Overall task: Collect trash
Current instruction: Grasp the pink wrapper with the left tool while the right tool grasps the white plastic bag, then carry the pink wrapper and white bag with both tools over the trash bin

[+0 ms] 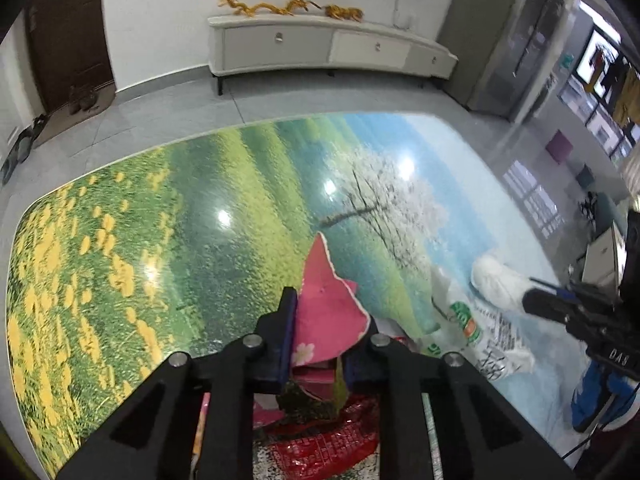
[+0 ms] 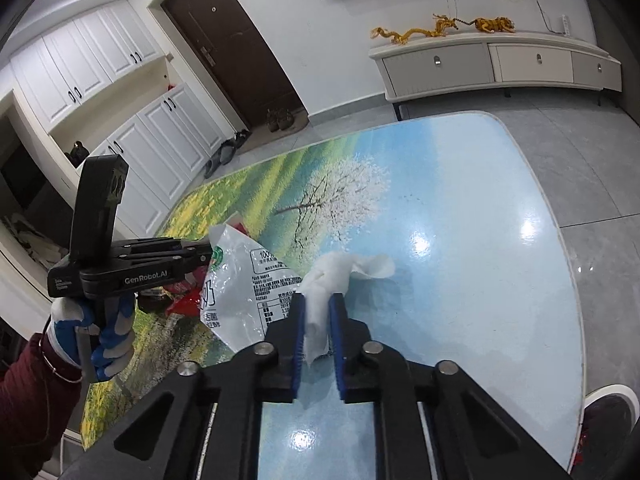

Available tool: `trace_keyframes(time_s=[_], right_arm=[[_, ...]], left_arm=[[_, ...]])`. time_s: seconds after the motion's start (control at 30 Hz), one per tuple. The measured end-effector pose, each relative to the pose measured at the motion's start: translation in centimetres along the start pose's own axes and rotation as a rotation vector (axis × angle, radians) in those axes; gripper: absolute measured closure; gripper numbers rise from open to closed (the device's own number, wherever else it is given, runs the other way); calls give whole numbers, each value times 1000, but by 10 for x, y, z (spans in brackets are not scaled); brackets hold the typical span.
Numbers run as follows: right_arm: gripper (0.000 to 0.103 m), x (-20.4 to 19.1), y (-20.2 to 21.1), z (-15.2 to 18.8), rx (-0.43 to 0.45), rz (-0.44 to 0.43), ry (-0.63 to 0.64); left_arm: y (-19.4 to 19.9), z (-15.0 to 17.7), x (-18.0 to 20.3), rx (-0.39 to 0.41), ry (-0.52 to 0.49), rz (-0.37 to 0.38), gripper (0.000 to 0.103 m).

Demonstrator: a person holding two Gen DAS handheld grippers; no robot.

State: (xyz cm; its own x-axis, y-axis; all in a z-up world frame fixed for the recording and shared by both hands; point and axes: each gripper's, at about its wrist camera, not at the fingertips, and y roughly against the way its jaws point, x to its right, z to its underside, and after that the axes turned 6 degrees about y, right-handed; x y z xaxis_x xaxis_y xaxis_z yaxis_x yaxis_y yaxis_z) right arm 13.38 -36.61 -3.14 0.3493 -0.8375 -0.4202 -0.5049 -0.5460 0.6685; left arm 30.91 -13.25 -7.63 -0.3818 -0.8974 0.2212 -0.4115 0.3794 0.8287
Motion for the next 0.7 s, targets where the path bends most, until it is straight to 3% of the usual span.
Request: trace_keyframes(time_s=[0.33,0.7], right_arm=[[94,-18,44,-1,73,-1,20],[95,-46,134,7,199,17,62]], left_arm=[[65,0,4,106,64,28,85],[153,22,50,219,56,57,85]])
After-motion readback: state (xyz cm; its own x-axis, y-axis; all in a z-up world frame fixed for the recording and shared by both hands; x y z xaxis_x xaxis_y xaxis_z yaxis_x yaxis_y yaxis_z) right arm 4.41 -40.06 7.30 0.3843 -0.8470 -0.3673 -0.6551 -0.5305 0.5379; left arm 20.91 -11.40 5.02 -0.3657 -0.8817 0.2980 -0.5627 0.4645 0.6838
